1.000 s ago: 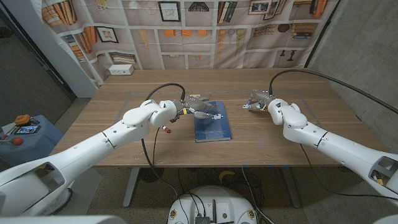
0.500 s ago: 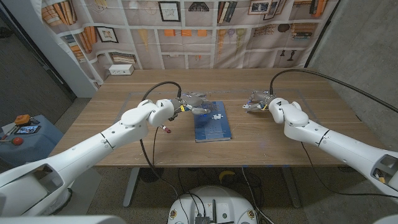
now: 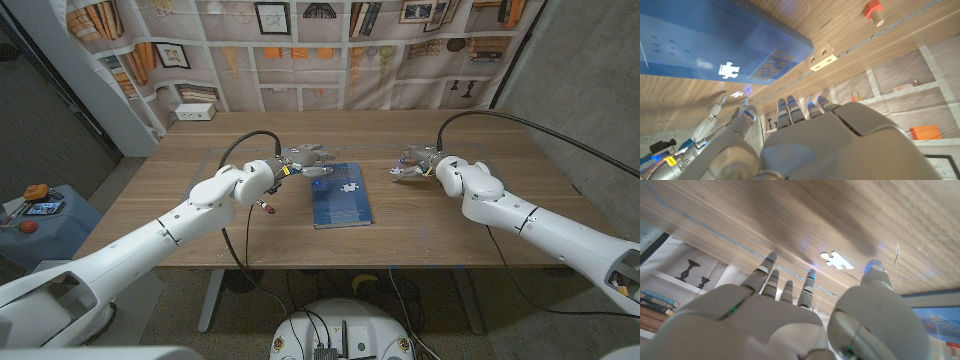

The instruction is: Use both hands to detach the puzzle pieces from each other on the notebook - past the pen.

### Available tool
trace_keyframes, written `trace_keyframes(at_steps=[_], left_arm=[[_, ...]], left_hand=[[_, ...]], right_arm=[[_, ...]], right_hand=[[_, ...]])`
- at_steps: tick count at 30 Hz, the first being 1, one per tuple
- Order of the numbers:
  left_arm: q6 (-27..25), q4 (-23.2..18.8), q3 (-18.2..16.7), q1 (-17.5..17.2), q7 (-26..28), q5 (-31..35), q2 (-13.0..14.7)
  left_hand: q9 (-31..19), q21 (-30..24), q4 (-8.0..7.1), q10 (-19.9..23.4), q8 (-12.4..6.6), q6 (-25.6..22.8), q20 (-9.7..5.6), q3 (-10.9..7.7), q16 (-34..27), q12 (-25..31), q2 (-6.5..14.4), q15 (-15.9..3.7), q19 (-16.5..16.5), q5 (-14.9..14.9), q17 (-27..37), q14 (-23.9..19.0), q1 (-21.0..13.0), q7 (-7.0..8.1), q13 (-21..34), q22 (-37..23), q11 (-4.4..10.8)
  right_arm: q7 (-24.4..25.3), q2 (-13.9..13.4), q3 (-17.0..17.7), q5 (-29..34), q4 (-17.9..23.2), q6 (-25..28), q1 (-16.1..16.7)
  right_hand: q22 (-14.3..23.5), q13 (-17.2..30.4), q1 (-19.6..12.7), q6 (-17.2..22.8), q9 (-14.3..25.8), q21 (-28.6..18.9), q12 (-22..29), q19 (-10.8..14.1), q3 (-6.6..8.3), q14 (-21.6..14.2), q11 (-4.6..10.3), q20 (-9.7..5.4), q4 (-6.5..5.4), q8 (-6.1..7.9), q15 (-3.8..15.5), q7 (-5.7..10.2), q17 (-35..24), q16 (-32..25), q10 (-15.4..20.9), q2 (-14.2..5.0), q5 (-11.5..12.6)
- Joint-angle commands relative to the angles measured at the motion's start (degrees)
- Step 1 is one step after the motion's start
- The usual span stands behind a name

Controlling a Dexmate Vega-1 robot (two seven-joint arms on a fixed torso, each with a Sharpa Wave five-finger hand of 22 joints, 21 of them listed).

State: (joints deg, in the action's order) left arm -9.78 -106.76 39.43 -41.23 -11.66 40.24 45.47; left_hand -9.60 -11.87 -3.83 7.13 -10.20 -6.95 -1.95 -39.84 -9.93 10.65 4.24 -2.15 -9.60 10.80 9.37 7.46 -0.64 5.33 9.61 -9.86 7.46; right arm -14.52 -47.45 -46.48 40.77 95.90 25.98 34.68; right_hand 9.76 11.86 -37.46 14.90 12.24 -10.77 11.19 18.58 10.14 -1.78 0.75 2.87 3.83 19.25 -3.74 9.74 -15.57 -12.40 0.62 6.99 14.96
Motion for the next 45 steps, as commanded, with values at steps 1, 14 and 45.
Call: trace_keyframes(at_steps=[1,14,45], left_arm=[[-2.2,0.3,-2.6,-2.4,5.1,-5.8,0.3],[-2.6,1.0,-5.7,-4.5,10.3,-14.4,0.8],[4.9,8.8,-10.5,-8.9,25.0,-30.3,-1.9]], left_hand=[[-0.2,-0.3,0.3,-0.5,0.18,-0.1,-5.5,-0.21,-0.1,-0.1,4.3,-5.7,-2.5,-0.1,0.0,-0.4,-0.7,0.34,0.2,-0.2,0.2],[-0.2,-0.3,1.01,-2.8,0.52,1.8,-4.58,-0.24,0.0,-0.6,4.7,-5.52,-1.6,-0.1,-0.1,-0.6,-1.1,1.02,0.2,-0.2,0.12],[-0.2,-0.6,2.87,-6.8,0.19,4.8,-3.58,-0.07,0.0,-0.5,5.1,-4.08,1.9,-0.2,0.0,-0.9,-2.0,-0.11,0.2,0.0,-1.62]], right_arm=[[5.6,-0.7,3.5,-5.6,0.9,-2.5,2.2],[12.5,0.8,7.7,-14.1,0.0,-4.4,4.5],[22.5,3.1,14.1,-33.6,-3.6,-14.7,9.0]], right_hand=[[0.1,0.1,1.0,-0.6,0.1,0.1,0.5,0.0,-0.12,0.1,0.55,-0.43,-0.55,-0.65,0.45,0.18,-0.3,-0.3,0.7,-0.54,0.5],[0.1,0.0,2.6,-2.0,-0.2,-0.1,1.0,0.0,-0.41,-0.3,1.27,-0.98,-1.2,-1.8,1.08,1.22,-0.4,-0.5,2.2,-1.48,0.8],[-0.1,-0.6,5.6,-4.8,-1.5,-0.3,1.6,1.1,-0.63,-1.8,2.35,-3.99,-2.33,-5.18,4.79,1.24,0.2,-1.1,6.8,-4.6,-0.2]])
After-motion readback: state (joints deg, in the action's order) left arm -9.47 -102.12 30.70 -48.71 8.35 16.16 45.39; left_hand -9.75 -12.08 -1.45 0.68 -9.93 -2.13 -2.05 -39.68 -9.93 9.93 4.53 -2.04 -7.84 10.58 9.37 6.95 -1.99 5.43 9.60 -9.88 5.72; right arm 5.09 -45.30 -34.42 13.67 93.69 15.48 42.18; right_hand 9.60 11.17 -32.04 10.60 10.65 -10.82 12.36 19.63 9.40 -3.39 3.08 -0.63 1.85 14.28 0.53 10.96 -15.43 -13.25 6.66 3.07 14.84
